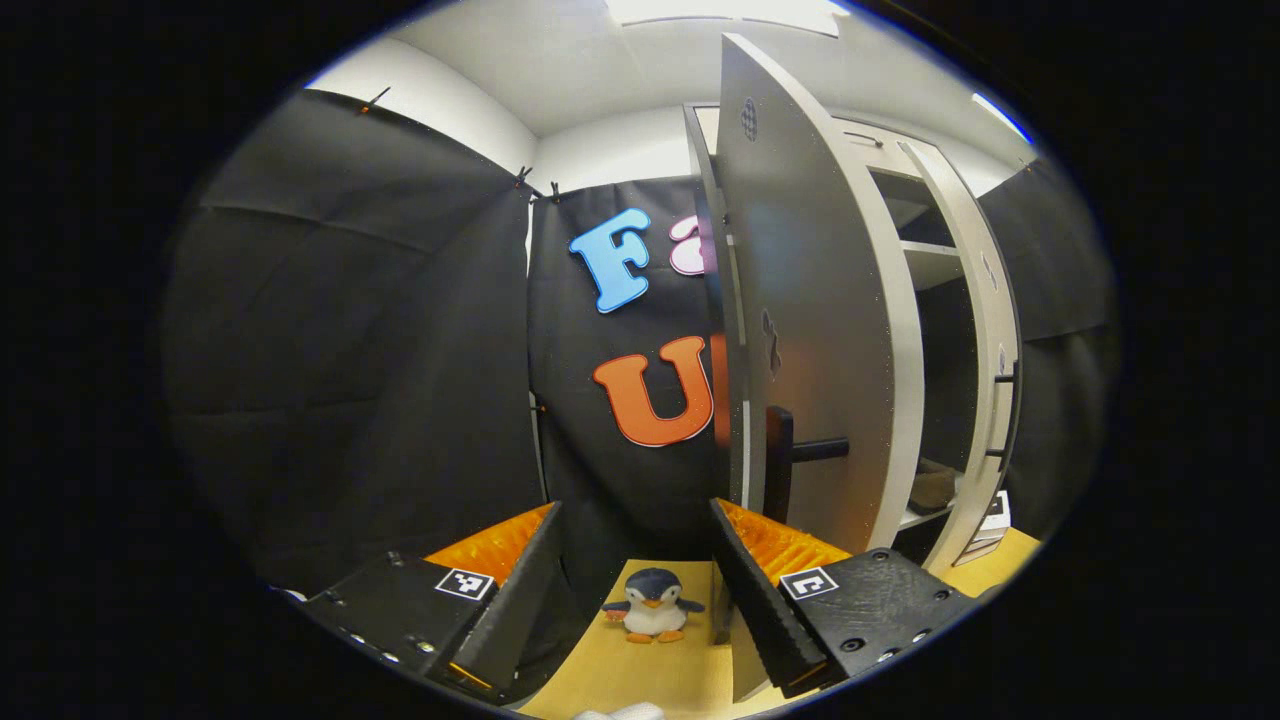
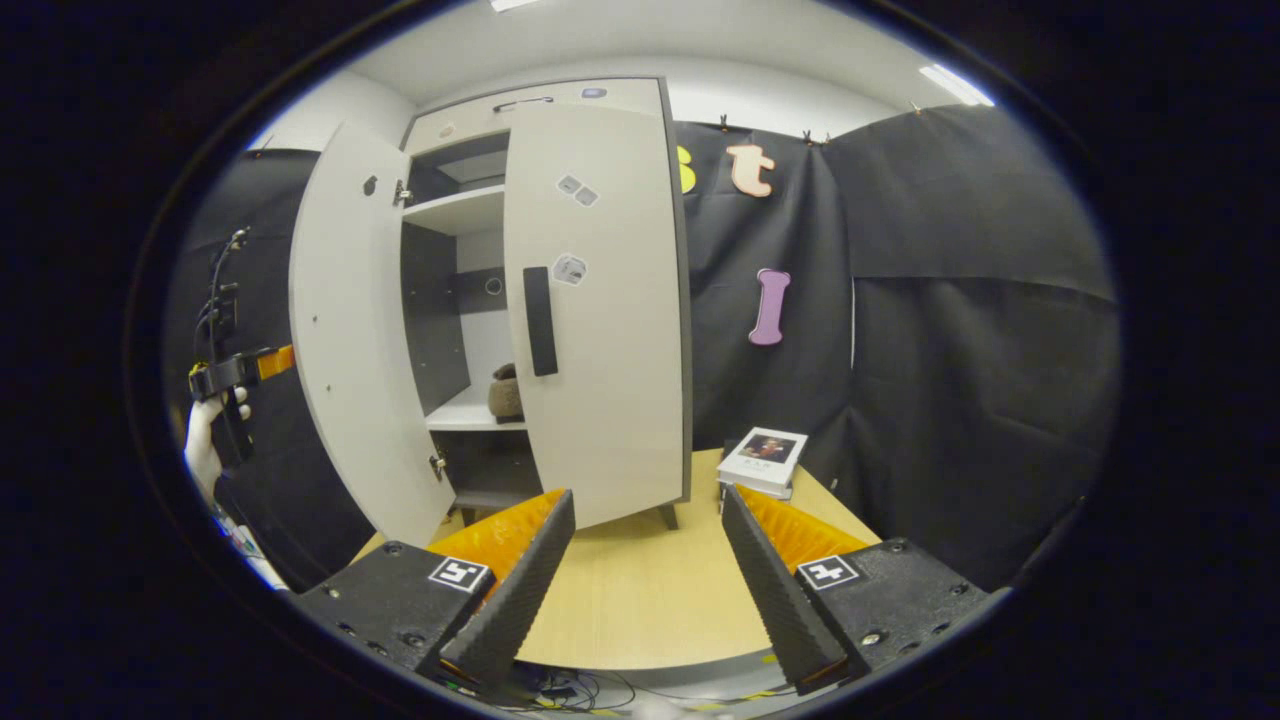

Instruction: Grab one shoe with the right hand and put it into the shoe cabinet, grab the other shoe with the left hand and put it into the shoe cabinet; then close the right door with the right hand and the left door with the left hand.

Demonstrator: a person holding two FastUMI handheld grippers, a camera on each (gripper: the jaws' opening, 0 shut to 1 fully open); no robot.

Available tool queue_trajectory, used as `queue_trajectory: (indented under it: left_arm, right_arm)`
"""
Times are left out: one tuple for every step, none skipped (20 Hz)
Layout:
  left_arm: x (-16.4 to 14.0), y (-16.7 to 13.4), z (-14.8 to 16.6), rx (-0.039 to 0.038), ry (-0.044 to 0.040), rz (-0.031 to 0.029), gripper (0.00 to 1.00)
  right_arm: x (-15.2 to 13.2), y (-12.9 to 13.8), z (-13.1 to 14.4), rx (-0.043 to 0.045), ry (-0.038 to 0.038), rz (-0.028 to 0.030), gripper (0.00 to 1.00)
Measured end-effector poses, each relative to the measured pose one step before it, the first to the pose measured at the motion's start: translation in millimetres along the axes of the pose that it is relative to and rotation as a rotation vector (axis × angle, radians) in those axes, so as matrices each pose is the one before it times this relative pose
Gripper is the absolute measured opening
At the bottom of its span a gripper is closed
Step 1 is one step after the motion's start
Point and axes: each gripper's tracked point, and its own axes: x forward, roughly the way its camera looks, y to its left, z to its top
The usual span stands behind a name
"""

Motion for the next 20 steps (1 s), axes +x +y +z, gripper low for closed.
queue_trajectory:
  left_arm:
    - [-1.54, -4.46, -0.03, 0.00047, 0.00062, -0.00292, 0.88]
    - [-1.35, -4.37, 0.71, 0.00191, 0.00080, -0.00208, 0.88]
    - [-1.17, -6.78, 0.35, 0.00332, -0.00216, -0.00570, 0.88]
    - [-1.24, -6.18, 0.52, 0.00093, 0.00019, -0.00656, 0.88]
    - [-0.64, -7.19, -0.55, -0.00034, 0.00072, -0.00814, 0.88]
    - [-0.92, -7.49, 0.12, 0.00117, -0.00006, -0.00913, 0.88]
    - [-0.65, -6.93, 0.07, -0.00005, -0.00178, -0.00904, 0.88]
    - [-0.12, -8.21, 0.20, -0.00028, -0.00221, -0.00987, 0.88]
    - [0.95, -7.22, 1.77, -0.00165, -0.00128, -0.01139, 0.88]
    - [0.90, -8.31, 0.36, -0.00229, 0.00222, -0.01077, 0.88]
    - [1.44, -9.42, -0.18, -0.00138, 0.00004, -0.01121, 0.88]
    - [2.19, -9.20, 0.53, 0.00414, -0.00029, -0.01366, 0.92]
    - [3.18, -9.28, 0.60, 0.00088, -0.00061, -0.01454, 0.89]
    - [2.75, -9.15, -0.10, -0.00108, 0.00339, -0.01431, 0.89]
    - [2.57, -9.24, -0.20, 0.00281, 0.00553, -0.01141, 0.89]
    - [3.94, -9.24, 0.34, 0.00846, 0.00348, -0.00971, 0.85]
    - [3.87, -6.02, -0.63, 0.01083, 0.00623, -0.00036, 0.88]
    - [4.95, -7.94, 0.03, 0.00770, 0.00521, -0.00542, 0.89]
    - [1.93, -9.88, -1.41, -0.00280, 0.01189, -0.01223, 0.96]
    - [1.04, -7.72, -1.97, -0.00907, 0.00764, -0.01016, 0.97]
  right_arm:
    - [1.74, -1.34, -0.77, -0.00042, 0.00423, 0.00265, 0.97]
    - [1.48, -1.58, -0.97, -0.00301, 0.00526, 0.00223, 0.97]
    - [1.65, -2.28, 0.30, -0.00242, 0.00069, 0.00150, 0.97]
    - [1.65, -1.76, 1.17, -0.00188, -0.00118, -0.00087, 0.97]
    - [0.49, -2.83, 0.77, -0.00014, 0.00154, -0.00003, 0.97]
    - [-0.51, -1.71, -0.10, 0.00263, 0.00226, 0.00063, 0.97]
    - [-1.17, -1.94, 0.05, 0.00283, 0.00043, 0.00170, 0.97]
    - [-0.24, -2.27, 1.20, -0.00029, -0.00125, 0.00091, 0.97]
    - [-0.38, -2.27, -0.64, -0.00306, 0.00319, -0.00018, 0.97]
    - [-0.01, -2.18, -1.42, -0.00226, 0.00508, 0.00317, 0.97]
    - [-0.43, -2.52, -0.04, 0.00037, 0.00207, 0.00326, 0.97]
    - [-0.64, -2.32, 0.07, 0.00110, 0.00237, 0.00312, 0.97]
    - [-1.13, -0.98, 0.68, 0.00335, -0.00226, 0.00357, 0.97]
    - [-1.05, -1.27, 0.63, 0.00114, -0.00029, 0.00404, 0.97]
    - [0.04, -1.65, 0.35, -0.00013, -0.00181, 0.00314, 0.97]
    - [-0.70, -1.87, 0.65, 0.00133, -0.00321, 0.00165, 0.97]
    - [-0.54, -1.40, 1.13, 0.00348, -0.00324, 0.00145, 0.96]
    - [-1.63, -0.74, -0.19, 0.00385, -0.00140, 0.00181, 0.96]
    - [-1.56, -1.54, -0.22, 0.00267, -0.00023, 0.00056, 0.97]
    - [-2.30, -2.49, -0.06, 0.00211, -0.00146, -0.00017, 0.97]
